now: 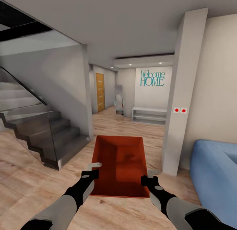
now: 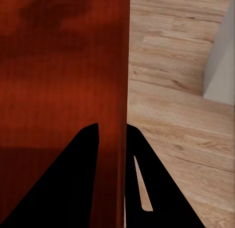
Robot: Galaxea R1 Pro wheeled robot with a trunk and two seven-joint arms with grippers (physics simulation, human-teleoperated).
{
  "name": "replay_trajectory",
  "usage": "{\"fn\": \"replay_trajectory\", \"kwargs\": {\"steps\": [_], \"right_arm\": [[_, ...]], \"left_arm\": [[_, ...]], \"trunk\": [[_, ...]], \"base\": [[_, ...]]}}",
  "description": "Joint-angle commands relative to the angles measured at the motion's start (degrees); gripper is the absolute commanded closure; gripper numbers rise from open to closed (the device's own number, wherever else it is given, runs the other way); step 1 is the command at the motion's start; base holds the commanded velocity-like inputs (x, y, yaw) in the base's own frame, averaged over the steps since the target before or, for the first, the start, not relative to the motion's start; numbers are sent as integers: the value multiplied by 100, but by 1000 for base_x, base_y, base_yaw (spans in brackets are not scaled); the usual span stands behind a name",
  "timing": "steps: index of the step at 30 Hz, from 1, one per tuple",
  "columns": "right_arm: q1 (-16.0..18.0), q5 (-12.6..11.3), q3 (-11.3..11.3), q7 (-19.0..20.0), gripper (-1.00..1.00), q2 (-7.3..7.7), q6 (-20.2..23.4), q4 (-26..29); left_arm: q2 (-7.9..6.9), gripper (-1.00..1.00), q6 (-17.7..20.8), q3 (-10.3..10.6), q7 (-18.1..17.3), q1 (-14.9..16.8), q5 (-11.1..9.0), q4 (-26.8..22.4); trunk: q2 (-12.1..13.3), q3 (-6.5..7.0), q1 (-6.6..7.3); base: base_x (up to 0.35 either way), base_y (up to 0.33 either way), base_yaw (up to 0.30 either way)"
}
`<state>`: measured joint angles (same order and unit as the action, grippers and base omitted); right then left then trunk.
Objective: Move the two storage containers from the living room to the garage. In the garage, place one container on the floor and stack the other container on top of it (either order is fine).
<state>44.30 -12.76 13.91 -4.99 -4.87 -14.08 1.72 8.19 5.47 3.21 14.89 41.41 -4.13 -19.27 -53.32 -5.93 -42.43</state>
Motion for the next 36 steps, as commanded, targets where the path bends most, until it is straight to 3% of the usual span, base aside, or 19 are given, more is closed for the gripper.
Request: {"fn": "replay_trajectory", "kwargs": {"steps": [1,36], "right_arm": [[2,-34,-178,-37,100,13,-16,3],[1,-34,-178,-41,100,10,-16,4]], "left_arm": [[-230,100,42,-372,66,8,0,-25],[-230,100,42,-374,66,8,9,-25]], "trunk": [[-6,-9,-4],[-6,-9,-4]], "base": [[322,0,0],[322,0,0]]}}
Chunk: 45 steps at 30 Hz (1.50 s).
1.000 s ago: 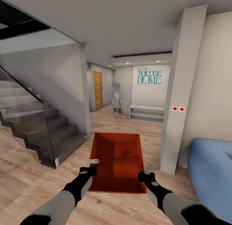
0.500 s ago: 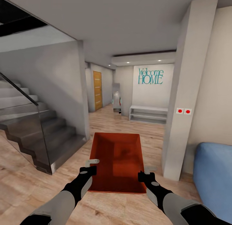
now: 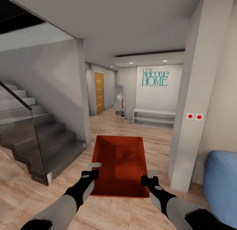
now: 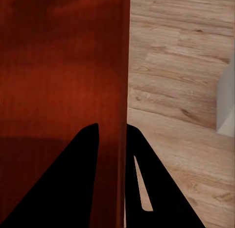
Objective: Move the two storage containers from the living room to the garage. In the garage, place one container on the floor and stack the other container on top of it (either order is fine).
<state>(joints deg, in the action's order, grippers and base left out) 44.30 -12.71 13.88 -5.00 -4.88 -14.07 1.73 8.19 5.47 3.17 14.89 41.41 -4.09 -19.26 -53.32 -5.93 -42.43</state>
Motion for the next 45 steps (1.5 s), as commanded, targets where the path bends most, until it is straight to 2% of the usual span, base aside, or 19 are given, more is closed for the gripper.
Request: {"fn": "replay_trajectory", "kwargs": {"steps": [1,45], "right_arm": [[2,-38,-175,-40,100,9,-17,3],[2,-38,-175,-27,100,13,-17,2]], "left_arm": [[-230,100,42,-370,67,8,5,-25],[-238,100,42,-370,67,8,5,-25]], "trunk": [[-6,-9,-4],[-6,-9,-4]], "base": [[322,0,0],[322,0,0]]}}
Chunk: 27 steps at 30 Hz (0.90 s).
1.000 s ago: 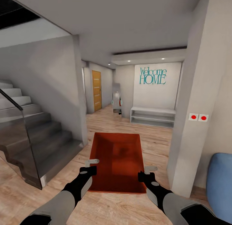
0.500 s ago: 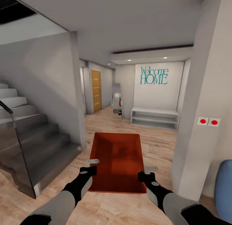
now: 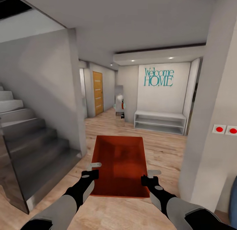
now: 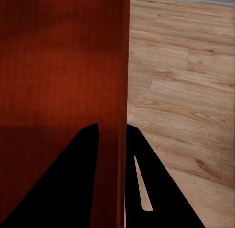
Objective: Move the two storage containers from the living room to the garage. In the garage, place one container on the floor and stack the other container on top of it (either order is fine).
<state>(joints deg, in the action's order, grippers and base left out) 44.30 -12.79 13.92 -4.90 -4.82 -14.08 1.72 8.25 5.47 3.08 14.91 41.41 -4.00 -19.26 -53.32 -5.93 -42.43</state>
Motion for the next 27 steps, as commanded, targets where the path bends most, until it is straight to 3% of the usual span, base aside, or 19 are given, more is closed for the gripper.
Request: {"fn": "replay_trajectory", "kwargs": {"steps": [1,27], "right_arm": [[2,-30,-179,-37,100,8,-15,4],[0,-30,-179,-41,100,8,-15,4]], "left_arm": [[-243,100,41,-360,65,8,-4,-25],[-240,100,41,-359,65,8,-4,-25]], "trunk": [[-6,-9,-4],[-6,-9,-4]], "base": [[322,0,0],[322,0,0]]}}
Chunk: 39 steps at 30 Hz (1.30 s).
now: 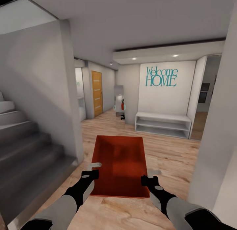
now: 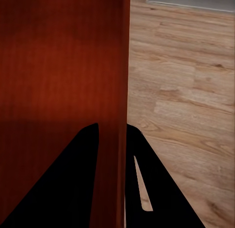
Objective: Move the two storage containers from the living room to the garage. In the garage, place one container on the floor and stack the other container on top of it (either order is fine).
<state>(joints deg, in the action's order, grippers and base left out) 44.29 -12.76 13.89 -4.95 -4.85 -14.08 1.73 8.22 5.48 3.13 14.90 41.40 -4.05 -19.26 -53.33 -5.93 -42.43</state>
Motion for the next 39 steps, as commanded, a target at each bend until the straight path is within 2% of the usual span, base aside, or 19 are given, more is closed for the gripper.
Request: {"fn": "replay_trajectory", "kwargs": {"steps": [1,39], "right_arm": [[1,-33,-176,-40,100,10,-16,3],[5,-33,-176,-33,100,10,-8,1]], "left_arm": [[-239,100,41,-365,65,8,0,-25],[-236,100,41,-365,65,8,0,-25]], "trunk": [[-6,-9,-4],[-6,-9,-4]], "base": [[322,0,0],[322,0,0]]}}
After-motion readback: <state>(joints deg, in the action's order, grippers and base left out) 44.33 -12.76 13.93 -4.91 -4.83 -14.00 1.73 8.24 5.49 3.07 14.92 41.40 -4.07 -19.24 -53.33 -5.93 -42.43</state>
